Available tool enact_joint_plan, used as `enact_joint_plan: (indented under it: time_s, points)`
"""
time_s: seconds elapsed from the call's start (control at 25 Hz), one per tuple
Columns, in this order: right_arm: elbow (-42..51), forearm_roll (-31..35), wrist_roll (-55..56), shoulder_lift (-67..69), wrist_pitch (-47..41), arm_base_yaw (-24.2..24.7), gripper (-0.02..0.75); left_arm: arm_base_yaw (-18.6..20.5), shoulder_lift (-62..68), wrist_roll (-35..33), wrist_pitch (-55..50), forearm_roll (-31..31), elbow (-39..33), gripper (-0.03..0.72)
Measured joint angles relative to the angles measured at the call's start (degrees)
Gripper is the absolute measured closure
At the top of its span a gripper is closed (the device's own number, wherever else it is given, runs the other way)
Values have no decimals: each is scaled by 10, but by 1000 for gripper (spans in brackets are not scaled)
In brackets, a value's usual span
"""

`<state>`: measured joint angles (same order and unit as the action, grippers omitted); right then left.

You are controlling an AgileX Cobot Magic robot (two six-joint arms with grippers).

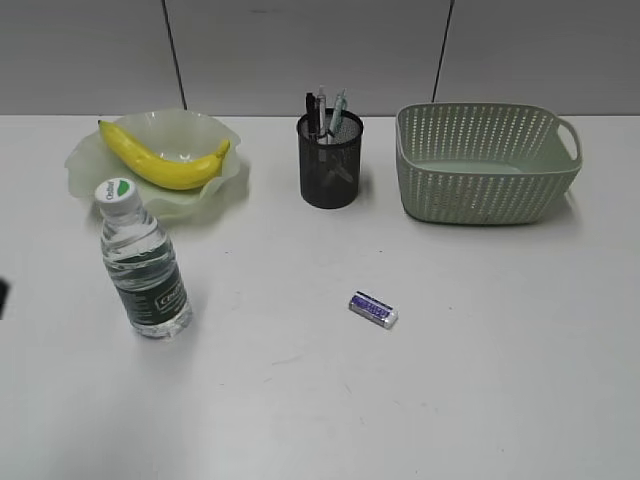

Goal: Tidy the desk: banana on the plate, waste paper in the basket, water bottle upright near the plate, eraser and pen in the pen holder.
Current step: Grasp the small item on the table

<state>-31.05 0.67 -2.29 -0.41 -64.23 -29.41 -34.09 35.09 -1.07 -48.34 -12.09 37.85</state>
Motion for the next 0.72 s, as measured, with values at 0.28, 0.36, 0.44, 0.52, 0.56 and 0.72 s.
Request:
enact_joint_plan:
  time_s: [0.28,0.36,0.44,0.52,0.56,0.72]
  points:
    - [13,-1,0,0,30,0,305,-1,309,-96,40,-63,142,378]
    - [19,-1,0,0,39,0,305,-6,376,-131,39,-64,193,378]
    - [19,-1,0,0,44,0,305,-21,439,-188,37,-64,239,374]
    - [19,-1,0,0,45,0,305,-40,488,-249,37,-59,285,362]
    - [19,-1,0,0,46,0,305,-52,513,-279,37,-54,302,356]
    - [19,-1,0,0,46,0,305,-90,601,-341,44,12,368,340]
